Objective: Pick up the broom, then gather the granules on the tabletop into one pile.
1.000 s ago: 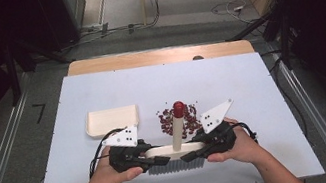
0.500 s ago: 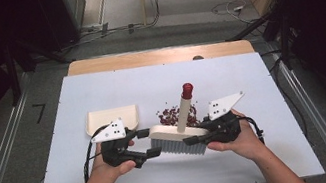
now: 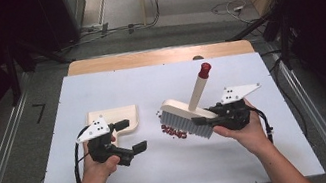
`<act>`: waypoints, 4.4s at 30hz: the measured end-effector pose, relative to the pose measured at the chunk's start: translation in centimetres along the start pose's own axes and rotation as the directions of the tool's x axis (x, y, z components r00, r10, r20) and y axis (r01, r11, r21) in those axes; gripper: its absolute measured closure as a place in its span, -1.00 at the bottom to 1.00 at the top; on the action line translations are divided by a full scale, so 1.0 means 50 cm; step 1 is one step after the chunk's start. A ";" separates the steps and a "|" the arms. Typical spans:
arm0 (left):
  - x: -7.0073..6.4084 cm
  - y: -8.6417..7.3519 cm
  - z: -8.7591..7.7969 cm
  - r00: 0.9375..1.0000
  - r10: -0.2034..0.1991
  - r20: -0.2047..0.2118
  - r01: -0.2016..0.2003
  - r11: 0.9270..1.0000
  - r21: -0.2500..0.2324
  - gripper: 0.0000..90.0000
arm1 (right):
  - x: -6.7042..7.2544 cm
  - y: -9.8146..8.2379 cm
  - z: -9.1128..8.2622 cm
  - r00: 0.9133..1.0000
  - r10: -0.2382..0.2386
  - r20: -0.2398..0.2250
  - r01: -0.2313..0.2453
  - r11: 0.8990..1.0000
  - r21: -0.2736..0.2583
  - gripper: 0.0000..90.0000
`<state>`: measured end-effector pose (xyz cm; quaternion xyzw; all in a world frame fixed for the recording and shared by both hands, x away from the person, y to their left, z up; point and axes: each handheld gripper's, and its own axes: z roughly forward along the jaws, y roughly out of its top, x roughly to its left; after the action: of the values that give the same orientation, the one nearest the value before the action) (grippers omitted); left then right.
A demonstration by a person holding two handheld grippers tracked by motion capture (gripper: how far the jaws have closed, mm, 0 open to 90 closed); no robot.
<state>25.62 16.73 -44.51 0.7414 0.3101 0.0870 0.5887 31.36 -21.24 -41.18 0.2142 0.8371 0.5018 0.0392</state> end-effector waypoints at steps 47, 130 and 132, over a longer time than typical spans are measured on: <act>0.021 -0.073 -0.099 0.967 -0.013 -0.256 -0.009 0.996 -0.086 -1.00 | -0.140 -0.036 0.008 0.869 0.135 0.476 -0.130 0.991 -0.045 0.47; 0.043 -0.089 -0.111 0.949 -0.027 -0.313 0.011 0.998 -0.054 -1.00 | -0.047 -0.042 0.087 0.870 0.061 0.489 -0.073 0.997 0.006 0.47; 0.043 -0.089 -0.110 0.950 -0.026 -0.313 0.010 0.999 -0.053 -1.00 | -0.040 -0.033 0.077 0.876 0.080 0.476 -0.078 0.997 -0.024 0.47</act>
<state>23.02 22.98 -47.56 0.7002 0.4039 0.2060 0.5515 33.74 -19.56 -44.77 0.3647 0.7912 0.4368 0.2239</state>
